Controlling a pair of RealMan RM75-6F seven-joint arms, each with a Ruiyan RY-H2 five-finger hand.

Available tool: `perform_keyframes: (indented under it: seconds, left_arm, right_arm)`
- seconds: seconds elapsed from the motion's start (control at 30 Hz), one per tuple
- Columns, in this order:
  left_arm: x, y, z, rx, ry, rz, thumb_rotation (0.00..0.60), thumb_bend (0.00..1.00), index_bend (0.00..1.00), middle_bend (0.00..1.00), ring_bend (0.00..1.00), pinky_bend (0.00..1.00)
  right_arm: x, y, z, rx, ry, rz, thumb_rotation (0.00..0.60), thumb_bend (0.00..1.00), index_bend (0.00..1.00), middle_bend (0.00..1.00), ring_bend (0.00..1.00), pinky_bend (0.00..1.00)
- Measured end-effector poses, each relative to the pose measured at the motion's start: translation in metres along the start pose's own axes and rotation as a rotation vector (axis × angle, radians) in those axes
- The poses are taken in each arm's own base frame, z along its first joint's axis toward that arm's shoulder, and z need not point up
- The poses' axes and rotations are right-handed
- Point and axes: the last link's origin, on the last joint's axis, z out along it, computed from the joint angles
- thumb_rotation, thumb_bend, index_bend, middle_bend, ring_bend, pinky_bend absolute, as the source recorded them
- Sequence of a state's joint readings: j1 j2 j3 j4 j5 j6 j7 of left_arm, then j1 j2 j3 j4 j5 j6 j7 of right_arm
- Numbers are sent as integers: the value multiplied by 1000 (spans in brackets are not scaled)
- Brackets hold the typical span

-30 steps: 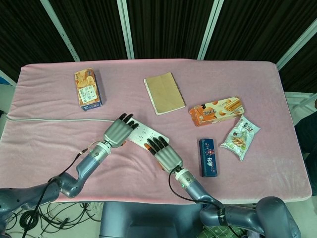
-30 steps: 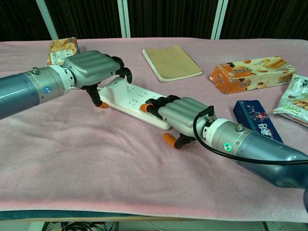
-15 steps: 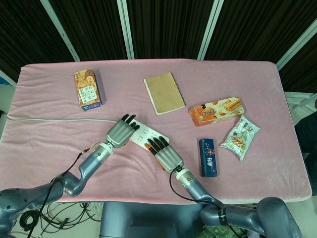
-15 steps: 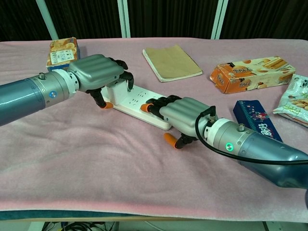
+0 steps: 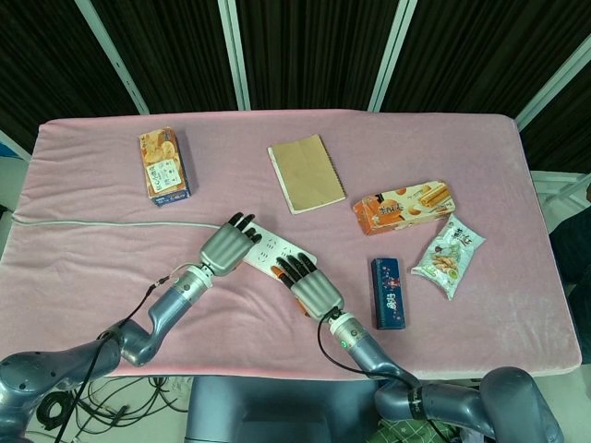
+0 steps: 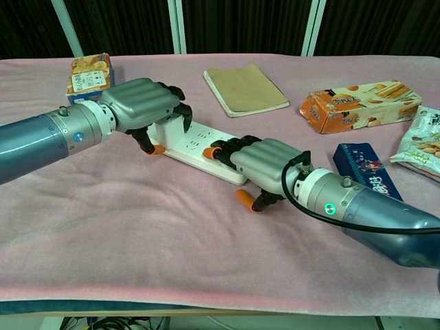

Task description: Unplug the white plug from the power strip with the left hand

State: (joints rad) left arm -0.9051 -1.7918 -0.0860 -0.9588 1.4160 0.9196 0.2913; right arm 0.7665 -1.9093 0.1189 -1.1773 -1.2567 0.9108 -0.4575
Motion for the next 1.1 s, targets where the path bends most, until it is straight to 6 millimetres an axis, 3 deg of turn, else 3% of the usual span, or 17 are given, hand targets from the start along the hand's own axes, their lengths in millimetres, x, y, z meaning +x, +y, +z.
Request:
perform_keyframes:
  seconds: [0.47,1.1]
  left_arm:
    - [-2,-1,0,1,15,1,600,605,558,585,216,219]
    - [6,-5,5,4,-49,-64,600,670,667,668,309,264]
  right_arm:
    - [0,1,-1,-1,-4,-3,600,512,0,0,0,56]
    - [2,-2,-1,14,-16,-12,600,512,0,0,0,56]
